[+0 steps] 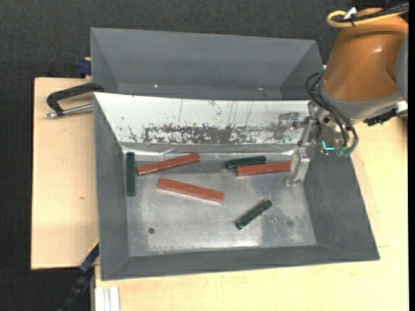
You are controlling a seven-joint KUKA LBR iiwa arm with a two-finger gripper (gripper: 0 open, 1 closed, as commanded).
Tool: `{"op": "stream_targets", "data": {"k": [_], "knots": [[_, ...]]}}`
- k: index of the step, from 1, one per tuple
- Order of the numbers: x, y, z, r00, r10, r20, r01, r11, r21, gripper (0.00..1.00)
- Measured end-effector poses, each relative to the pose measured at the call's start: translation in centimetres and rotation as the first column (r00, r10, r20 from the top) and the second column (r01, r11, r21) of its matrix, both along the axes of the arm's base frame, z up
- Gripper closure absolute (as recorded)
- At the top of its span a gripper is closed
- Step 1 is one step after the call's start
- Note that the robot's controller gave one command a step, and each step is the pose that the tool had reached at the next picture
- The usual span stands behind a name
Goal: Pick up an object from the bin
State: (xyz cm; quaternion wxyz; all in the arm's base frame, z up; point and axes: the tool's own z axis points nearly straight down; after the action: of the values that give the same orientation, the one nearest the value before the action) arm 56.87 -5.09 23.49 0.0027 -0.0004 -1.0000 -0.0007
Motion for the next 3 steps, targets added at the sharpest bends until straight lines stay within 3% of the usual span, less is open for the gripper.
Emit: {"op": "stream_targets", "data": {"k": [1, 2, 3], "knots": [[0.1, 0.0, 0.5, 1.000, 0.001, 0.009, -0.001, 1.000, -0.001, 0.00], [-0.9, 0.0, -5.3, 1.000, 0.014, 0.013, -0.014, 1.000, -0.002, 0.00], [-0.7, 0.0, -12.0, 0.994, 0.111, 0.011, -0.111, 0.994, -0.002, 0.00]]}}
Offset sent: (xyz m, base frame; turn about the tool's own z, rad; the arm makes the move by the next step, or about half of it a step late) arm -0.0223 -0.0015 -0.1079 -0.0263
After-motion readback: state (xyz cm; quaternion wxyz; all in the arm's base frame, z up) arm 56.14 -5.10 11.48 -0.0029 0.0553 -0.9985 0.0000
